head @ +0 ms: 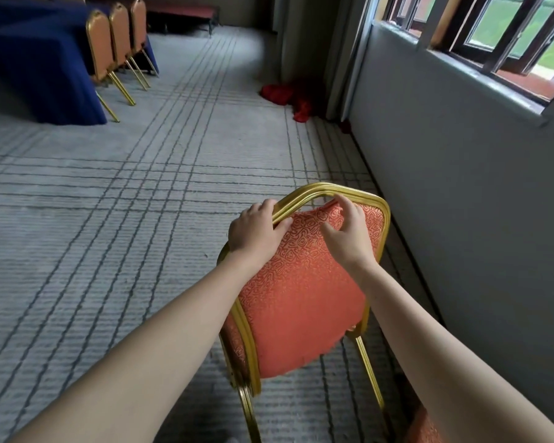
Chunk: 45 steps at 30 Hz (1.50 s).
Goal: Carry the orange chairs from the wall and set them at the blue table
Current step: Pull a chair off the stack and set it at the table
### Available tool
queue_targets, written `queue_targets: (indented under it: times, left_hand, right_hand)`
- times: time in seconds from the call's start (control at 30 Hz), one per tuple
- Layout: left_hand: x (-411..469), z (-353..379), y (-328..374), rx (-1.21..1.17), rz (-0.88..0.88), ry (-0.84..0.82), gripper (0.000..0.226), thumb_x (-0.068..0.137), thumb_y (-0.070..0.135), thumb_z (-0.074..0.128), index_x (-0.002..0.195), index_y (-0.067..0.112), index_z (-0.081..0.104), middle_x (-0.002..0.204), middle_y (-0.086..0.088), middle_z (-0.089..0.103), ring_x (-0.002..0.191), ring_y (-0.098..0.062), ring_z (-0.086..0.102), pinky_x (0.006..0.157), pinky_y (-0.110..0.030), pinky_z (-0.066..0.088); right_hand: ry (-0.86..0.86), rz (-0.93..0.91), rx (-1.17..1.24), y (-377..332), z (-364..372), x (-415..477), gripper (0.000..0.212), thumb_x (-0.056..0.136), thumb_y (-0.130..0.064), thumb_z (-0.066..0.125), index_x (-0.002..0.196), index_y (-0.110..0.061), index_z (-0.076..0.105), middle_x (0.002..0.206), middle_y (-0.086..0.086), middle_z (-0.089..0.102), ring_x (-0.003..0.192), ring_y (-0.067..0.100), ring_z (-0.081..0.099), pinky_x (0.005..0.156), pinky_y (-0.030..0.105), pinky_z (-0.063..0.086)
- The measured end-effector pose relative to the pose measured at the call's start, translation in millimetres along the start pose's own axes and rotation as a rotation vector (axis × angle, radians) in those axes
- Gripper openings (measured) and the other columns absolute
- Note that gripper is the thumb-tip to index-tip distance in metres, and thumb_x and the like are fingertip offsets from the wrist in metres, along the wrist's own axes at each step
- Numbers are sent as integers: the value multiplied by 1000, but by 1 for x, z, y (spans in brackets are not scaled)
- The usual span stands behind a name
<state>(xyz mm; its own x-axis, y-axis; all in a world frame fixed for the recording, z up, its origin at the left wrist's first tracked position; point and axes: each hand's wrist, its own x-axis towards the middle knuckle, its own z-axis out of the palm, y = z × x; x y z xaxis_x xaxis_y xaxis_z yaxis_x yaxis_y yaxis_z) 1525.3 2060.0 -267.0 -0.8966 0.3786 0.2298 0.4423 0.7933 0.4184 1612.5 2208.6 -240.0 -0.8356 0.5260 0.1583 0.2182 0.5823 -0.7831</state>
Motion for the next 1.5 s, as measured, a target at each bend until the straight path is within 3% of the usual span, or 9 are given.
queue_targets:
  times: [0.2,0.37,0.43,0.57,0.67,0.9,1.13,1.3,1.5]
  left_hand:
    - [13,2,-5,11,-31,61,41,89,63,45,109,28,52,101,7,62,85,-15,56,63,-29,38]
    - [30,3,-10,83,-96,95,49,85,71,42,106,28,54,99,6,64,87,-20,61,61,-29,37]
    - [37,5,-10,106,-135,105,50,84,73,42,105,29,55,99,7,65,88,-19,62,62,-29,38]
    - [43,9,0,144,-261,177,54,79,78,42,98,30,58,95,9,65,86,-16,61,64,-28,41]
    - [41,13,8,190,-316,241,54,78,77,47,96,28,60,96,8,65,90,-16,61,67,-29,38]
    - [46,23,16,213,-458,247,63,78,80,40,114,31,58,114,5,61,106,-21,56,91,-40,42]
    - [56,23,20,173,-529,243,63,76,78,47,113,29,59,117,6,62,111,-19,55,98,-41,40]
    - [54,24,25,177,-544,287,58,69,83,43,93,32,57,99,10,64,97,-16,58,87,-39,46]
    - [55,11,33,217,-606,222,61,61,83,57,71,22,55,69,11,59,70,-13,56,64,-30,44]
  right_hand:
    - [-25,-137,-119,1,13,34,64,88,-19,60,147,-24,36,152,-2,30,132,20,42,100,43,47]
    - [-25,-274,-227,14,19,76,61,82,-20,59,141,-18,44,141,3,44,133,24,38,116,56,19]
    - [7,-335,-254,19,21,91,54,80,-22,58,134,-19,51,131,4,51,125,27,43,113,58,22]
    - [32,-437,-193,31,24,123,46,75,-27,57,120,-20,62,114,7,56,109,31,49,104,48,33]
    - [1,-496,-151,47,22,133,42,80,-25,61,122,-26,60,114,2,54,109,26,48,100,40,29]
    - [-80,-628,-192,64,21,149,45,91,-33,55,135,-27,50,123,-2,56,115,22,46,105,38,25]
    - [-96,-664,-175,67,23,170,43,87,-39,58,129,-31,55,114,-5,60,109,21,49,100,39,28]
    - [-94,-613,-164,61,21,171,39,80,-43,62,118,-32,61,108,-6,64,105,20,53,93,38,31]
    - [-225,-512,-217,52,6,177,29,73,-42,62,96,-27,66,92,-5,65,90,23,60,78,36,42]
